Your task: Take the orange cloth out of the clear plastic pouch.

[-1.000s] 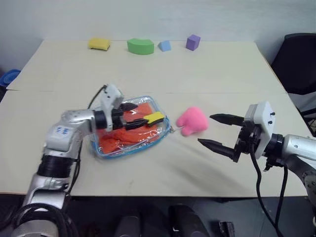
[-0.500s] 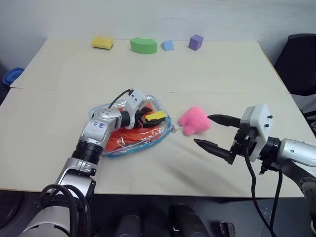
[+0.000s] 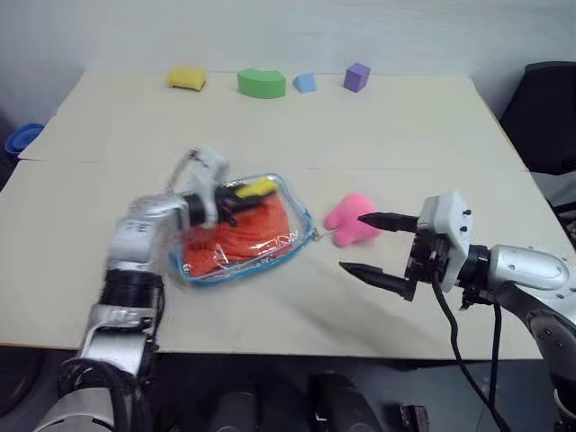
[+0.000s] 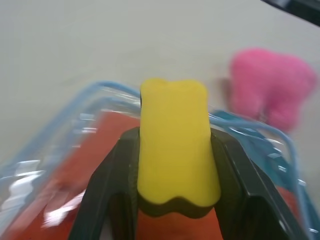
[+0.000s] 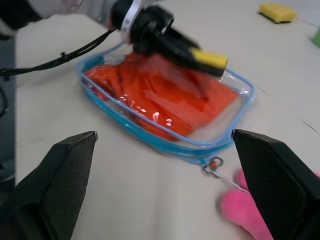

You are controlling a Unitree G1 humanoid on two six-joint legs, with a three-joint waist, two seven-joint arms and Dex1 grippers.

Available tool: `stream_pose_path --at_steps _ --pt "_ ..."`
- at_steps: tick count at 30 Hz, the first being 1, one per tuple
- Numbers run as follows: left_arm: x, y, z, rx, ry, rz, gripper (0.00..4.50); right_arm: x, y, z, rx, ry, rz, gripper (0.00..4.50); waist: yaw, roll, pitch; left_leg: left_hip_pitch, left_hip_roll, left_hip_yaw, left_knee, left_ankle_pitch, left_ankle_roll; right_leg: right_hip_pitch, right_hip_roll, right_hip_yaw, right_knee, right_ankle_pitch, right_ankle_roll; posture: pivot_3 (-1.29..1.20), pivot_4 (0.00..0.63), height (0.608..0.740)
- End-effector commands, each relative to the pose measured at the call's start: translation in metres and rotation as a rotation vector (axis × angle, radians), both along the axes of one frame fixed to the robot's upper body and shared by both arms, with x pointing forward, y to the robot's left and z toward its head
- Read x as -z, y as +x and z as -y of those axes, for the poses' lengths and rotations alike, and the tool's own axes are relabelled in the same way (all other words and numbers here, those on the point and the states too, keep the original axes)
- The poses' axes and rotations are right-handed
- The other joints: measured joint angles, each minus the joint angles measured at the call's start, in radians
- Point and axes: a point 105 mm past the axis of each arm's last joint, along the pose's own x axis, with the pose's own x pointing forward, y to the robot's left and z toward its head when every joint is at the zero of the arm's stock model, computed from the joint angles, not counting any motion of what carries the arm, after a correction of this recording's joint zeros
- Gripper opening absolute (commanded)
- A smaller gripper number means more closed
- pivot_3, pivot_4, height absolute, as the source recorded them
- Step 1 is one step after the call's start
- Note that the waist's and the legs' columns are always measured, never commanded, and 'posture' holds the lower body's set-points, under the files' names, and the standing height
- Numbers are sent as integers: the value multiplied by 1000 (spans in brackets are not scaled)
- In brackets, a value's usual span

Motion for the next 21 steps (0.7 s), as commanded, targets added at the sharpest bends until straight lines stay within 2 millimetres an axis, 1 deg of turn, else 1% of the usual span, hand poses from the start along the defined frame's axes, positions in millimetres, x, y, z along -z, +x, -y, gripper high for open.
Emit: stream_pose_path --at_steps 1,2,3,6,7,8,9,11,13,18,19,21 --pt "-14 -15 -88 -354 -4 69 1506 -4 1 -3 -52 -10 31 4500 -8 0 0 1 0 0 -2 0 0 0 0 0 0 0 0 0 150 740" --pt "-9 -24 -121 -484 23 62 1506 -4 3 -4 -64 -5 29 4500 -8 0 0 1 0 0 -2 0 0 0 0 0 0 0 0 0 150 740" --pt "-4 -33 -146 -584 49 53 1506 -4 4 -6 -75 -1 29 4500 -9 0 0 2 0 0 -3 0 0 0 -1 0 -1 0 0 0 150 740" --pt "14 -58 -197 -790 63 15 1506 -3 7 -9 -110 2 23 4500 -2 -1 0 1 0 0 -3 -1 2 0 -2 0 -2 0 0 0 150 740" --pt "24 -66 -210 -842 64 -6 1506 -2 8 -10 -124 0 19 4500 2 -2 -1 1 0 0 -3 -1 2 0 -2 -1 -2 0 0 0 150 740" --pt "31 -71 -217 -873 65 -18 1506 -1 9 -11 -133 -1 17 4500 7 -2 -1 1 -1 -1 -3 -1 3 1 -3 -1 -3 0 0 0 150 740" --pt "35 -73 -220 -888 64 -26 1506 -1 11 -12 -141 -5 17 4500 14 -2 -1 1 -1 -1 -3 -2 3 1 -4 -1 -3 0 0 0 150 740" --pt "44 -78 -224 -905 42 -32 2235 0 14 -13 -153 -12 20 4500 28 -4 -2 1 -2 -1 -2 -2 4 2 -5 -2 -4 0 0 0 150 740" --pt "47 -81 -226 -919 26 -25 2810 -1 16 -12 -162 -15 20 4500 34 -5 -2 0 -3 -2 -2 -1 5 1 -7 -4 -5 0 0 0 150 740" --pt "43 -84 -229 -939 43 -18 4321 -4 20 -7 -159 -26 25 4500 33 -6 -3 -1 -4 -2 -4 -1 4 1 -7 -4 -6 0 0 0 150 740" --pt "41 -86 -230 -937 51 -21 4465 -5 20 -6 -155 -28 27 4500 29 -6 -3 -1 -4 -2 -4 -1 4 1 -7 -4 -6 0 0 0 150 740" --pt "33 -91 -231 -927 54 -31 4465 -5 20 -2 -140 -30 27 4500 23 -6 -3 -1 -4 -2 -5 -1 4 1 -7 -4 -6 0 0 0 150 740"
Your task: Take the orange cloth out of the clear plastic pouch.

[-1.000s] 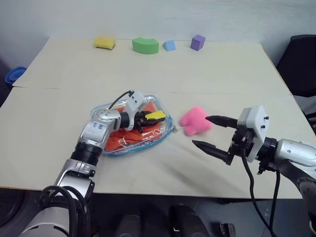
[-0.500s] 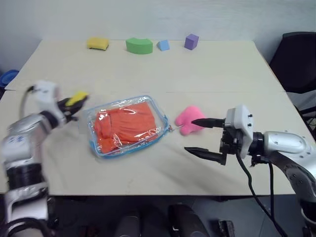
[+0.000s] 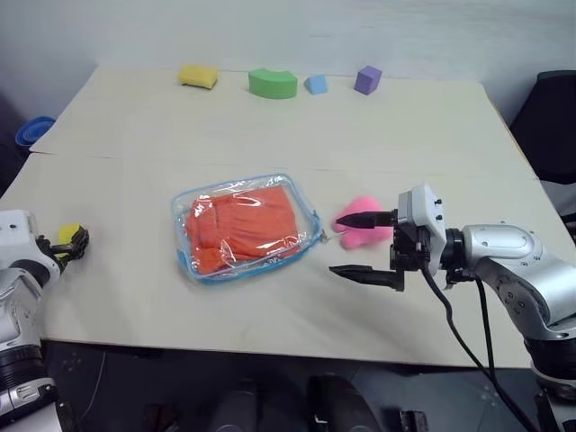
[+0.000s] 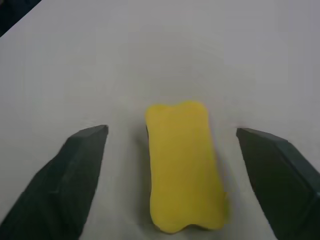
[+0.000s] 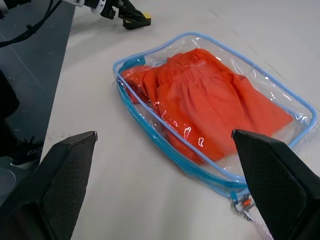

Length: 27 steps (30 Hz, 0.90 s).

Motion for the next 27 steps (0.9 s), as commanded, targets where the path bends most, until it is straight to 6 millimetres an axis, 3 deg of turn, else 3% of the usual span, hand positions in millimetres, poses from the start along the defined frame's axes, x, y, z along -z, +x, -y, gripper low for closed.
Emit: stream_pose_path --at_steps 1,4,6,9,11,14,16,21,27 --pt "-36 -11 -6 11 40 45 4465 -13 -2 8 20 2 56 4500 -6 0 0 0 0 0 0 0 0 0 0 0 0 0 0 0 150 740" --pt "-60 -13 1 66 26 83 4465 -12 -4 13 43 2 53 4500 -10 -1 0 0 0 0 0 0 0 -1 0 0 0 0 0 0 150 740" --pt "-82 -12 21 187 24 119 4465 -11 -7 16 58 1 49 4500 -8 -1 0 0 0 0 -1 0 0 0 0 0 0 0 0 0 150 740" --pt "-112 -16 87 550 69 149 4465 -9 -12 19 76 1 39 4500 -7 -1 0 0 0 0 -1 0 0 0 0 0 0 0 0 0 150 740" --pt "-116 -25 144 832 118 115 4465 -8 -14 21 83 -2 32 4500 -4 0 0 0 0 0 0 1 -1 1 -1 0 -1 0 0 0 150 740" --pt "-98 -37 195 1117 215 -12 4465 -7 -19 23 83 -13 21 4500 -7 0 0 0 -1 0 -1 1 -2 2 -2 0 -3 0 0 0 150 740" --pt "-79 -40 214 1239 289 -116 4465 -6 -21 25 80 -24 13 4500 -10 1 1 1 -1 0 -2 1 -2 2 -1 1 -3 0 0 0 150 740" --pt "-41 -33 230 1365 509 -294 4465 -5 -23 27 94 -31 13 4500 -28 2 1 2 1 1 -4 0 0 2 2 2 -2 0 0 0 150 740" --pt "-16 -23 248 1420 615 -360 4465 -3 -26 28 119 -31 18 4500 -28 2 1 2 0 1 -3 0 2 1 3 3 -1 0 0 0 150 740"
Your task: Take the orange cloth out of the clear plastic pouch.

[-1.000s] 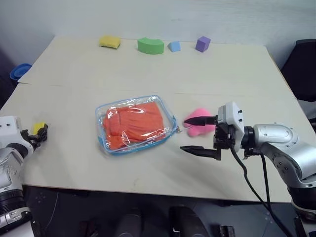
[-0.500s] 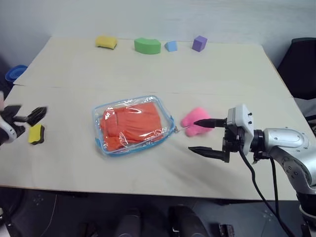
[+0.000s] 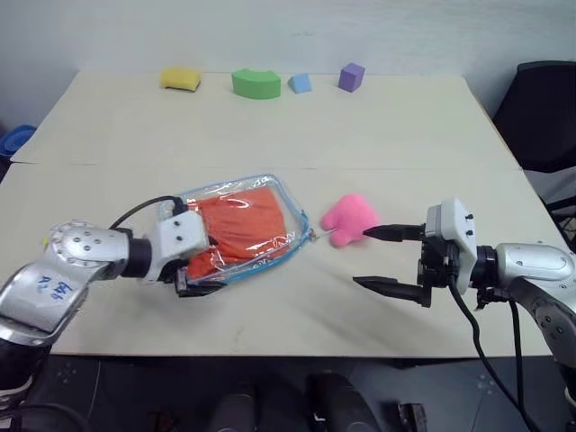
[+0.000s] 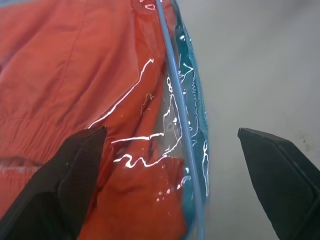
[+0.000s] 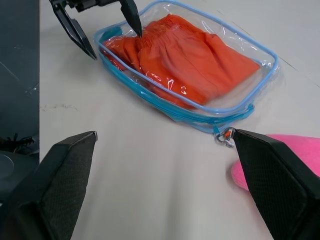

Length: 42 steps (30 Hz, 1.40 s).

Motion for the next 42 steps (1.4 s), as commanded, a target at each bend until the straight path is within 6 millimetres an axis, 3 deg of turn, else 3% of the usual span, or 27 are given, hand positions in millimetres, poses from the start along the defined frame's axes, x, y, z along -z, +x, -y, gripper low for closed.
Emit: stream_pose_path --at_steps 1,7,8,11,18,23,26,33,38,42 --pt "12 0 6 42 80 14 4465 -10 -6 -1 -4 -1 55 4500 0 0 0 0 0 0 0 0 0 0 0 0 0 0 0 0 150 740" --pt "30 6 -5 16 193 26 4465 -11 -6 0 17 2 66 4500 -1 0 0 0 0 0 1 0 1 0 0 0 1 0 0 0 150 740" --pt "30 9 -5 5 191 37 4293 -11 -6 0 18 3 67 4500 -1 0 0 0 0 0 1 0 1 0 0 0 1 0 0 0 150 740" --pt "29 13 -4 16 172 64 3579 -10 -6 -1 19 1 66 4500 -1 0 0 1 0 0 2 0 1 0 0 0 2 0 0 0 150 740" --pt "24 12 0 104 133 115 1440 -8 -7 1 10 -15 56 4500 1 0 0 0 0 0 2 0 1 0 0 0 2 0 0 0 150 740" --pt "17 -2 -4 340 139 176 18 -6 -14 3 -26 -35 27 4500 1 0 0 0 0 0 2 0 1 0 0 0 2 0 0 0 150 740" --pt "14 -8 -13 464 152 212 18 -4 -22 5 -67 -54 1 4500 2 0 0 0 0 0 2 0 1 0 0 0 1 0 0 0 150 740" --pt "16 22 -31 586 280 402 18 -5 -24 9 -76 -69 -5 4500 2 0 0 1 0 0 3 0 1 1 0 -1 2 0 0 0 150 740" --pt "16 39 -26 672 301 495 18 -3 -21 9 -60 -75 6 4500 14 0 0 -1 0 1 4 0 1 0 0 -1 2 0 0 0 150 740" --pt "18 42 -23 667 257 491 18 -7 -8 12 31 -50 45 4500 13 0 0 -1 0 1 5 0 1 -1 0 0 3 0 0 0 150 740"
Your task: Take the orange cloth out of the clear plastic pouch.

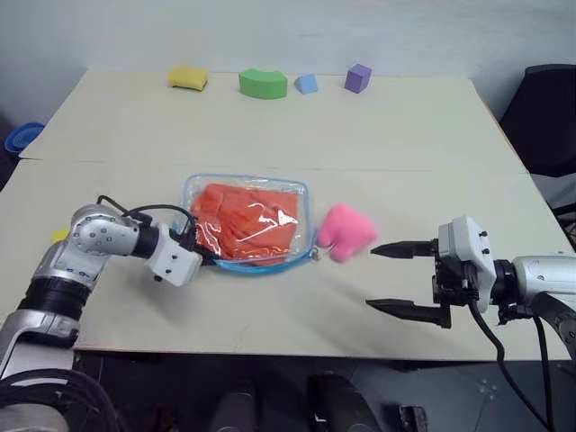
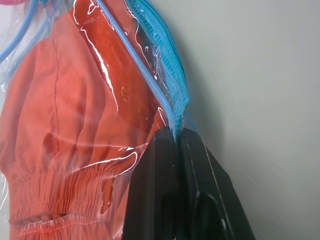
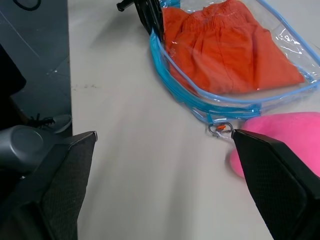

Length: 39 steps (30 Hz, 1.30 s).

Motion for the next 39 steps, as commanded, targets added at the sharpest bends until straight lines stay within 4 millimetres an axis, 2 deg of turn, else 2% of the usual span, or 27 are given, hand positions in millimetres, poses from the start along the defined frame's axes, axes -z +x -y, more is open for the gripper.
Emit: stream_pose_path --at_steps 1,2,5,8,11,14,16,18,21,27,31,33,36,39 --pt "-2 -1 0 10 -27 11 18 -9 10 3 73 28 65 4500 0 0 0 0 0 0 0 0 0 0 0 0 1 0 0 0 150 740" --pt "-2 -2 0 3 -34 1 18 -10 14 4 100 42 67 4500 1 0 0 0 0 0 0 0 0 0 0 0 1 0 0 0 150 740" --pt "-2 -7 -7 -23 -45 -12 666 -9 22 6 172 101 54 4500 -1 0 0 0 0 0 1 0 -1 0 0 0 2 0 0 0 150 740" --pt "-12 -12 -13 -98 -120 -22 1588 -5 38 9 280 180 27 4500 -9 0 0 0 1 0 0 1 -1 -1 0 0 3 0 0 0 150 740" --pt "-30 -25 -11 -248 -338 -209 2491 4 61 15 429 256 -25 4500 -18 0 0 0 1 0 1 1 -1 -1 0 0 5 0 0 0 150 740" --pt "-41 -42 -8 -346 -451 -387 2491 11 74 17 492 301 -66 4500 -19 0 0 0 1 -1 0 1 -1 -1 -1 0 7 0 0 0 150 740" --pt "-51 -63 -4 -388 -535 -582 2491 17 85 16 527 346 -106 4500 -19 0 0 0 1 -1 -1 1 -1 -1 0 0 5 0 0 0 150 740" --pt "-62 -77 1 -400 -604 -699 2491 21 92 14 540 373 -139 4500 -21 0 0 0 1 -1 -1 1 -1 -1 0 0 5 0 0 0 150 740" --pt "-80 -76 5 -438 -745 -725 2537 31 98 12 541 393 -189 3957 -15 1 0 0 1 -2 -1 0 -1 -1 0 0 4 0 0 0 150 740" --pt "-99 -70 6 -477 -847 -695 2537 41 96 4 492 392 -233 1913 -17 1 0 0 0 -1 -1 0 -1 -1 0 0 4 0 0 0 150 740" --pt "-100 -67 7 -489 -844 -672 2537 25 93 1 444 424 -188 545 -22 1 0 0 1 -1 -2 1 -1 -2 1 1 4 0 0 0 150 740" --pt "-100 -65 8 -492 -848 -669 2537 16 90 1 419 416 -144 7 -22 1 0 0 1 -1 -2 1 -1 -2 1 1 4 0 0 0 150 740" --pt "-98 -65 11 -490 -839 -661 2537 -8 76 -7 328 409 -40 7 -18 1 1 0 1 -1 -2 1 -1 -2 0 1 4 0 0 0 150 740" --pt "-94 -64 13 -487 -819 -660 2537 -24 53 -29 165 353 67 7 -18 1 1 0 1 -1 -2 1 -1 -2 0 1 3 0 0 0 150 740"
